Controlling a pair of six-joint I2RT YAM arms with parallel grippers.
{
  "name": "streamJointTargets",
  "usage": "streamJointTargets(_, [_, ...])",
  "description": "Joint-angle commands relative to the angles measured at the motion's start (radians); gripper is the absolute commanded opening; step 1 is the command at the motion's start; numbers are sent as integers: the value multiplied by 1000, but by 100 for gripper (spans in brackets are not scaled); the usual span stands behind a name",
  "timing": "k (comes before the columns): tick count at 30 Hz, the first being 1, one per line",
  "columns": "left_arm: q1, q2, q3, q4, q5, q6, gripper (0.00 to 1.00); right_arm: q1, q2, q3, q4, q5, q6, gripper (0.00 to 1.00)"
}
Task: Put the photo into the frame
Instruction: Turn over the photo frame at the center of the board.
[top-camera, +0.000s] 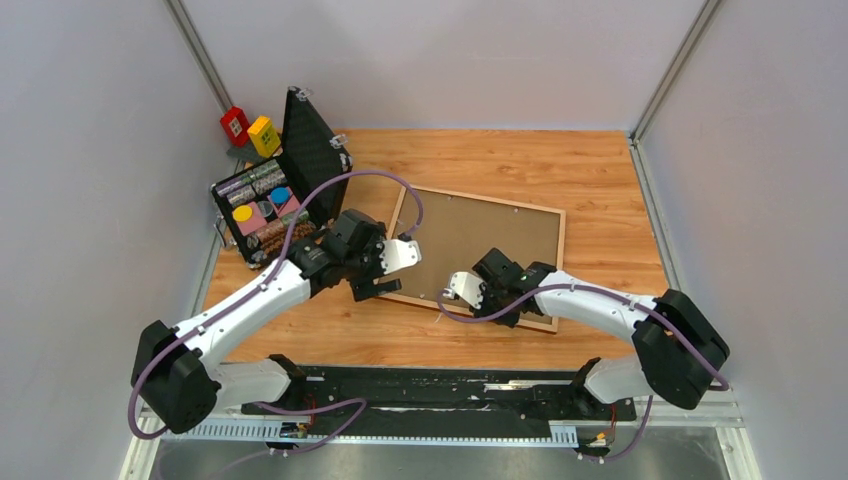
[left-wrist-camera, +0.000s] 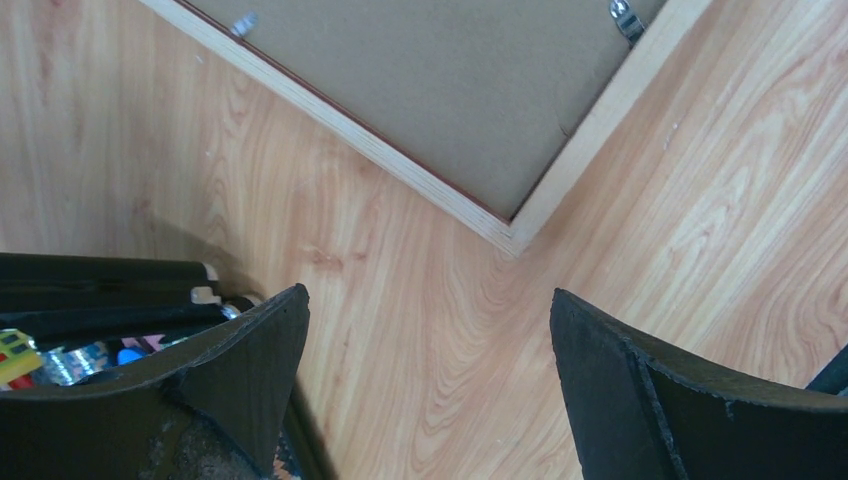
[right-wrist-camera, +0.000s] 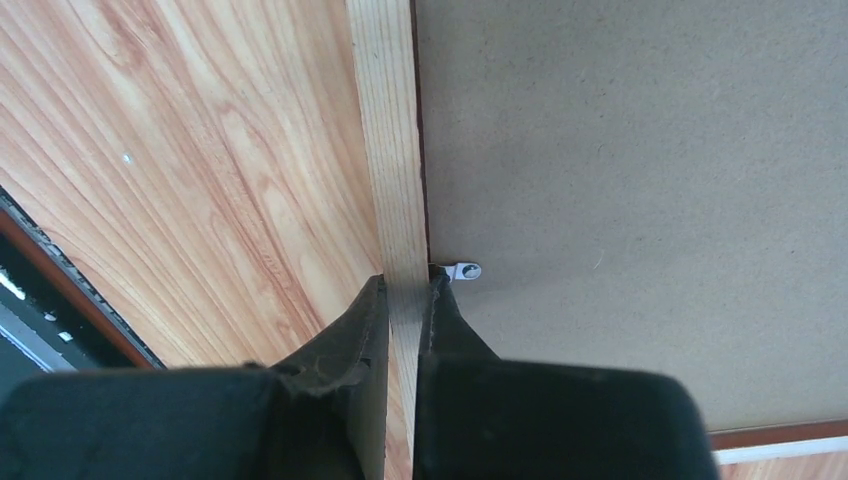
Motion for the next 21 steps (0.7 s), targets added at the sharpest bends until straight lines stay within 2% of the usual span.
streamJointTargets(1, [2, -47, -63, 37, 18, 38, 97, 2, 5, 7, -4, -98, 30, 0])
streamJointTargets(11, [0, -199, -194, 133, 106, 144, 100, -43, -36, 132, -128, -205, -2, 0])
streamJointTargets(17, [-5, -189, -173, 153, 158, 185, 100, -93, -46, 253, -241, -281, -31, 0])
streamJointTargets(21, [-46, -147, -116, 141, 179, 201, 100, -135, -36, 343, -315, -335, -49, 0])
